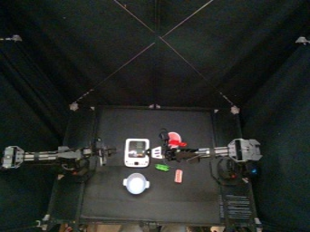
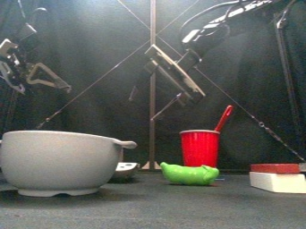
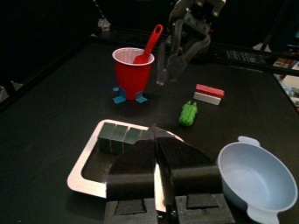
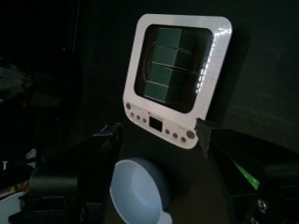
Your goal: Grab knife
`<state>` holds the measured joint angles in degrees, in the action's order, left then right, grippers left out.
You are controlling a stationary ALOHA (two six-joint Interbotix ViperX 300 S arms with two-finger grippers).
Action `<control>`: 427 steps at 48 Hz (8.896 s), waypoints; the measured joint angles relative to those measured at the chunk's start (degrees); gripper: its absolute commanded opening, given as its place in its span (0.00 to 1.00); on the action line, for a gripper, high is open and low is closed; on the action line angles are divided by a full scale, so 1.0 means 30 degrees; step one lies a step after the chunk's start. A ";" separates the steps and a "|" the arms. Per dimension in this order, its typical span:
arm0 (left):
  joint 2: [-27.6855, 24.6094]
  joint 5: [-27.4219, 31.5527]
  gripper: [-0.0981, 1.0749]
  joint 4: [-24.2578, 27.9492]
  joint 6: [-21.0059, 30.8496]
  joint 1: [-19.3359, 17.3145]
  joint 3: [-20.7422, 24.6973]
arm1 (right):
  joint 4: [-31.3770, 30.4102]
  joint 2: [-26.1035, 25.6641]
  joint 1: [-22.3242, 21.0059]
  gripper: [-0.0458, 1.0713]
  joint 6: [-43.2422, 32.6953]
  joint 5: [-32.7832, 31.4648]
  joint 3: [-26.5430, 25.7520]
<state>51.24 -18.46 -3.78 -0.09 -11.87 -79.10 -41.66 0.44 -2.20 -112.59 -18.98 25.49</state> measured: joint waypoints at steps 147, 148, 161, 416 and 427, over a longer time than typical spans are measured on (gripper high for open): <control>0.0000 0.0029 0.36 -0.0088 0.0059 -0.0791 -0.0146 | 0.0000 -0.7061 0.1963 0.83 2.0215 -1.2393 0.5127; 0.0029 0.0029 0.36 -0.0088 0.0059 -0.0791 -0.0146 | -0.0117 -0.7002 0.1934 0.83 2.0215 -1.2363 0.5127; 0.0000 0.0029 0.36 -0.0088 0.0029 -0.0791 -0.0146 | -0.0967 -0.6475 0.0879 0.83 2.0273 -1.1982 0.5127; 0.0029 0.0029 0.36 -0.0088 0.0000 -0.1201 -0.0264 | 0.9229 -0.9785 -0.6738 0.75 2.5488 -1.0664 0.3252; 0.0000 0.0000 0.36 -0.0088 0.0029 -0.1260 -0.0264 | 1.6025 -0.9609 -1.1836 0.75 3.0879 -1.0400 0.3281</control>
<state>51.24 -18.46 -4.04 0.00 -15.64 -79.89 6.42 -28.39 -37.71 -19.95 -50.19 35.33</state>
